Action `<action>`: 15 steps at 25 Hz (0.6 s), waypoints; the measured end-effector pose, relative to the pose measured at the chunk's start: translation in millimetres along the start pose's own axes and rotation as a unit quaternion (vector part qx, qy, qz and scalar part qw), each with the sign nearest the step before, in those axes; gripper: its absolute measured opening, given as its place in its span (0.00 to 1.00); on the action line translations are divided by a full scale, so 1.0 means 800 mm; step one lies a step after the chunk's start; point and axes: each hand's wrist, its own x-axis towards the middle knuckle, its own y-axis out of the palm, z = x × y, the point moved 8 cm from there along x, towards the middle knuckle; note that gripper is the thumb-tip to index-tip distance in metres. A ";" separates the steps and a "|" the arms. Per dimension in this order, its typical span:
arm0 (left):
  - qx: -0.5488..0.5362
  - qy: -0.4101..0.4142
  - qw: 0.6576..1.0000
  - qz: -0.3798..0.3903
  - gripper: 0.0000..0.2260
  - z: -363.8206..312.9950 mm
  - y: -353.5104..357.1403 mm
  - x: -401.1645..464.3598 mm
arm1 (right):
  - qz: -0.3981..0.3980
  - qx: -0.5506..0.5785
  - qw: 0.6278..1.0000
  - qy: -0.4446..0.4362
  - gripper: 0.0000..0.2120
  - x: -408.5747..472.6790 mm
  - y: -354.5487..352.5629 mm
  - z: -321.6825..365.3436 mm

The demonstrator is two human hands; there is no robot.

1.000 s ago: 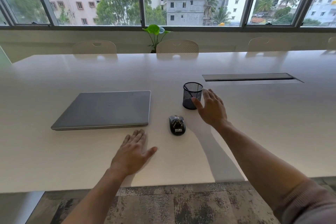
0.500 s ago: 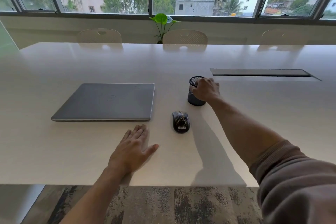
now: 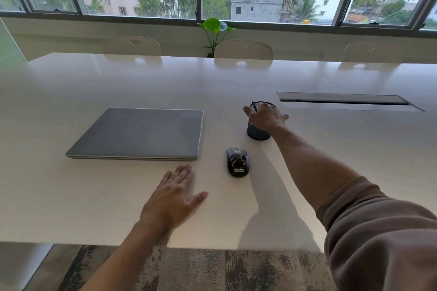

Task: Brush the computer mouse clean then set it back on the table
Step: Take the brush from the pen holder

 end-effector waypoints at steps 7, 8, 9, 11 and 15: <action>-0.005 0.005 1.000 0.002 0.43 -0.001 0.000 0.000 | 0.047 -0.001 0.999 0.021 0.20 0.003 -0.001 0.002; -0.006 0.006 1.000 0.002 0.43 -0.001 -0.001 0.000 | 0.045 0.004 0.999 0.019 0.17 0.001 -0.003 0.003; -0.007 0.007 1.000 0.002 0.43 -0.002 -0.001 0.000 | 0.040 0.007 0.999 0.018 0.15 0.000 -0.006 0.005; -0.009 0.006 1.000 0.001 0.42 -0.002 -0.001 -0.001 | 0.022 0.013 1.000 0.014 0.13 -0.003 -0.013 0.008; -0.010 0.008 1.000 0.003 0.42 -0.002 -0.001 0.000 | -0.013 0.035 0.999 -0.003 0.11 -0.004 -0.029 0.010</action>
